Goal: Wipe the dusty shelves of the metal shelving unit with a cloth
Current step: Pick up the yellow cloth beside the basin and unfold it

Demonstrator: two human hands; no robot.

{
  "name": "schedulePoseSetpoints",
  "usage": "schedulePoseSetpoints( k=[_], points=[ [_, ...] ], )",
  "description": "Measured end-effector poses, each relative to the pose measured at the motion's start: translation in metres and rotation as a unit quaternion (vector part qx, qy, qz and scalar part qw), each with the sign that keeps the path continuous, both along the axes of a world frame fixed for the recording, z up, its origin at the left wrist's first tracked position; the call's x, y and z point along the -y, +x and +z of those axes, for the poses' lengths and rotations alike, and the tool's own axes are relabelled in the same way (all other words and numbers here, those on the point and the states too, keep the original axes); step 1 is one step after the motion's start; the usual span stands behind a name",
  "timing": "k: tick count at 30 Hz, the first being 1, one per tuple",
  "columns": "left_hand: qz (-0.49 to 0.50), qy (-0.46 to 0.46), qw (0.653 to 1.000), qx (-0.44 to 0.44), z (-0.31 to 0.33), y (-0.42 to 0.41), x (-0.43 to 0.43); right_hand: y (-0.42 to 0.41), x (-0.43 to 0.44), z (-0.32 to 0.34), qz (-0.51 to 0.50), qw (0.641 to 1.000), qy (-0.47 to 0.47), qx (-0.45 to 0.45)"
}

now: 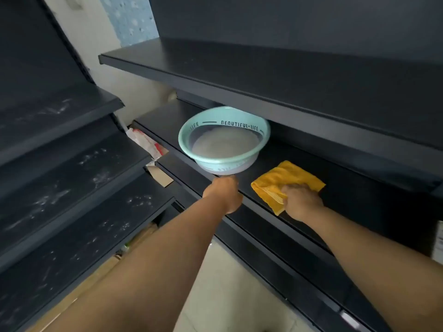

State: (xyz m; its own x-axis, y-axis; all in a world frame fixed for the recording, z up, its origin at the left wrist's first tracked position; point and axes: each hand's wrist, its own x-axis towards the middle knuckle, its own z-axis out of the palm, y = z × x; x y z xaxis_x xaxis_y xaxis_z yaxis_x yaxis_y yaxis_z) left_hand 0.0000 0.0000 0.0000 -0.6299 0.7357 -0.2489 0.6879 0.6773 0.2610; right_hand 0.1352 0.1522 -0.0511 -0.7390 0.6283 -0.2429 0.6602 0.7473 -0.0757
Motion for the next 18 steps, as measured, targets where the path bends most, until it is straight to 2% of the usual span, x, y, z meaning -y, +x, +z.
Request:
schedulePoseSetpoints(
  k=[8,11,14,18],
  points=[
    [-0.014,-0.023,1.000,0.013,-0.011,-0.001,-0.017,-0.007,-0.015,-0.027,-0.063,0.994,-0.085,0.022],
    [-0.015,-0.024,0.999,0.022,-0.016,-0.003,-0.016,-0.009,-0.016,-0.036,-0.084,0.995,-0.050,0.037],
    [-0.013,-0.021,0.999,0.031,-0.019,-0.004,-0.014,-0.008,-0.017,-0.039,-0.054,0.997,0.024,0.054],
    [-0.008,-0.017,0.999,0.031,-0.022,-0.006,-0.009,-0.004,-0.014,-0.038,-0.031,0.996,0.072,0.039]
  ],
)
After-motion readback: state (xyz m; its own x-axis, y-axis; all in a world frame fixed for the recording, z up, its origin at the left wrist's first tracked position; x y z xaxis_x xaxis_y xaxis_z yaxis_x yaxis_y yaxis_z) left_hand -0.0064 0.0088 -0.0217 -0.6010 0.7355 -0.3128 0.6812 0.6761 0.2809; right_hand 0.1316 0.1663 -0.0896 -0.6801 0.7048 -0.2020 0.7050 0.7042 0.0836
